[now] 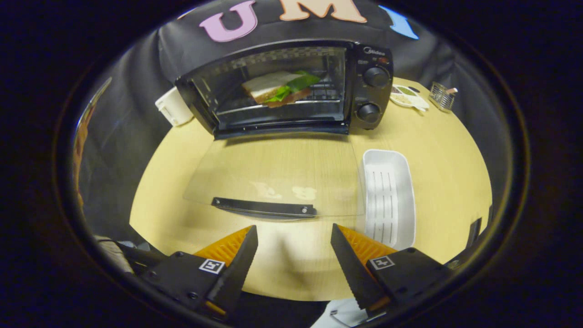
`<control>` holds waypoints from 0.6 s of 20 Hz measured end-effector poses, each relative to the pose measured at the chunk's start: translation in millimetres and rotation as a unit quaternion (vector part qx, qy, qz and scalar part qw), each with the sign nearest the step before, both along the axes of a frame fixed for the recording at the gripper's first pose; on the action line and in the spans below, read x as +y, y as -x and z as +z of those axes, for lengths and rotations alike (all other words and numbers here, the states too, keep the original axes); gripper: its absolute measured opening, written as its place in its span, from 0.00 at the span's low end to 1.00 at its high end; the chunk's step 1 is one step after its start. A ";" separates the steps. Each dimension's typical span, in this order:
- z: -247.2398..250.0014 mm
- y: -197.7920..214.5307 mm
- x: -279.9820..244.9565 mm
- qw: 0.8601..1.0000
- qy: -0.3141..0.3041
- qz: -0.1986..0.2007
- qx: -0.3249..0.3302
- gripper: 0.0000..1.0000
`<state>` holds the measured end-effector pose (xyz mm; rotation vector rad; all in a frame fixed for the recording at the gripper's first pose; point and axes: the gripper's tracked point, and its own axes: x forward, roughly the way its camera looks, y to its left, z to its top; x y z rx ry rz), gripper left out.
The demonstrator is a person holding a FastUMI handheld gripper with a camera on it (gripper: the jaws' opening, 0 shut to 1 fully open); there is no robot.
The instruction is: Open the toaster oven, put the food inside, and close the toaster oven door.
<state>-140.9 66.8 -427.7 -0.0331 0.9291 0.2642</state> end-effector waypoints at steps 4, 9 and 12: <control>-7.6 -12.0 -3.0 1.000 0.003 0.006 0.005 0.98; 12.1 -17.7 -1.1 0.999 -0.044 -0.016 0.002 0.97; 35.6 -26.7 0.0 0.996 -0.074 -0.042 -0.016 0.97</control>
